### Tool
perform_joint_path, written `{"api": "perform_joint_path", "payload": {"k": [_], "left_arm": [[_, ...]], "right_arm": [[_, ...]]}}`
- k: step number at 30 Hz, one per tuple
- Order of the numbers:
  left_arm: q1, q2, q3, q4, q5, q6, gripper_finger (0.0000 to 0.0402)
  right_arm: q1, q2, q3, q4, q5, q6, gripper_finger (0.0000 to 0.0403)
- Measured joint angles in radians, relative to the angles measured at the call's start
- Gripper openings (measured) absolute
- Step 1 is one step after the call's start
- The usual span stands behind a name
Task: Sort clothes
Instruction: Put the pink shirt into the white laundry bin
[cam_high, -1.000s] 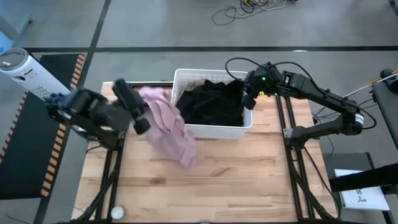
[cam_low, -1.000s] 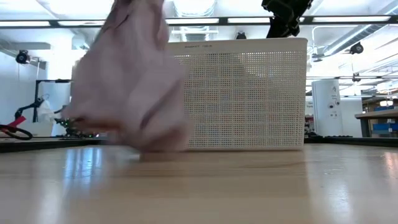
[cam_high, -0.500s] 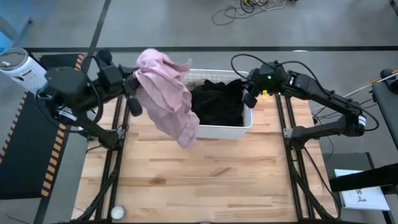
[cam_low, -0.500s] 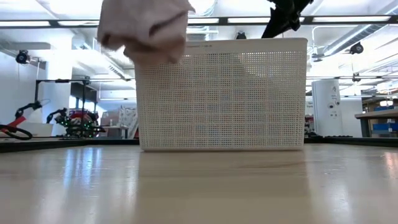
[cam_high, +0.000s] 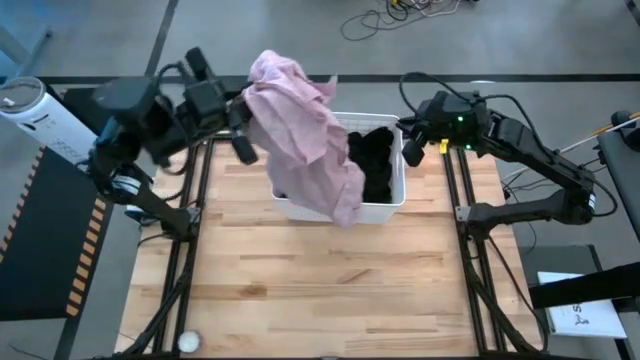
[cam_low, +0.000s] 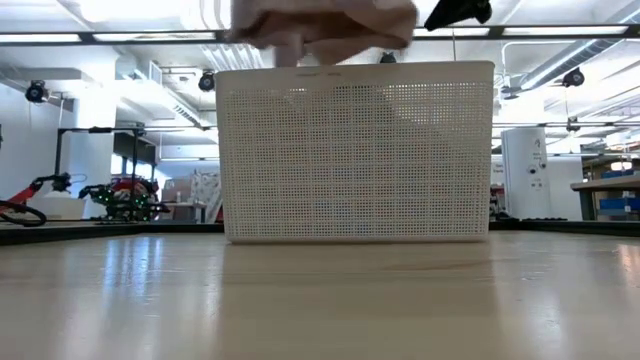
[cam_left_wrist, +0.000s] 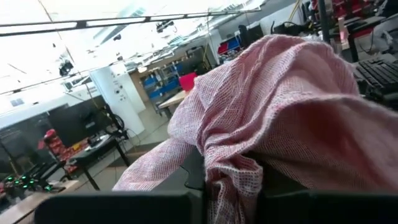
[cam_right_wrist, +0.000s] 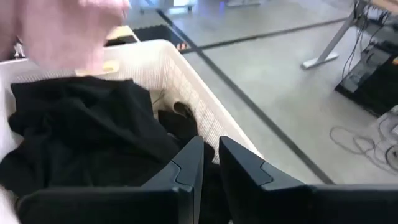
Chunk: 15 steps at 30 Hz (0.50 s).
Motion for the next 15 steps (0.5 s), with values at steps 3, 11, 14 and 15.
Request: {"api": "perform_joint_path", "payload": {"k": [3,11,14,15], "left_arm": [[0.098,0.024,0.000,0.002,0.106,-0.041,0.0024],[0.322,0.096,0.000,0.013,0.329,-0.129,0.0024],[0.369,0.134,0.000,0.013,0.377,-0.159,0.0024],[0.379,0.147,0.000,0.012,0.380,-0.167,0.0024]], "right_arm": [[0.000,-0.021,0.001,0.004,0.000,-0.007,0.0036],[0.000,-0.077,0.001,0.008,0.008,-0.041,0.0021],[0.000,-0.095,0.001,0.009,0.008,-0.049,0.0012],[0.000,-0.101,0.001,0.009,0.008,-0.049,0.0009]]}}
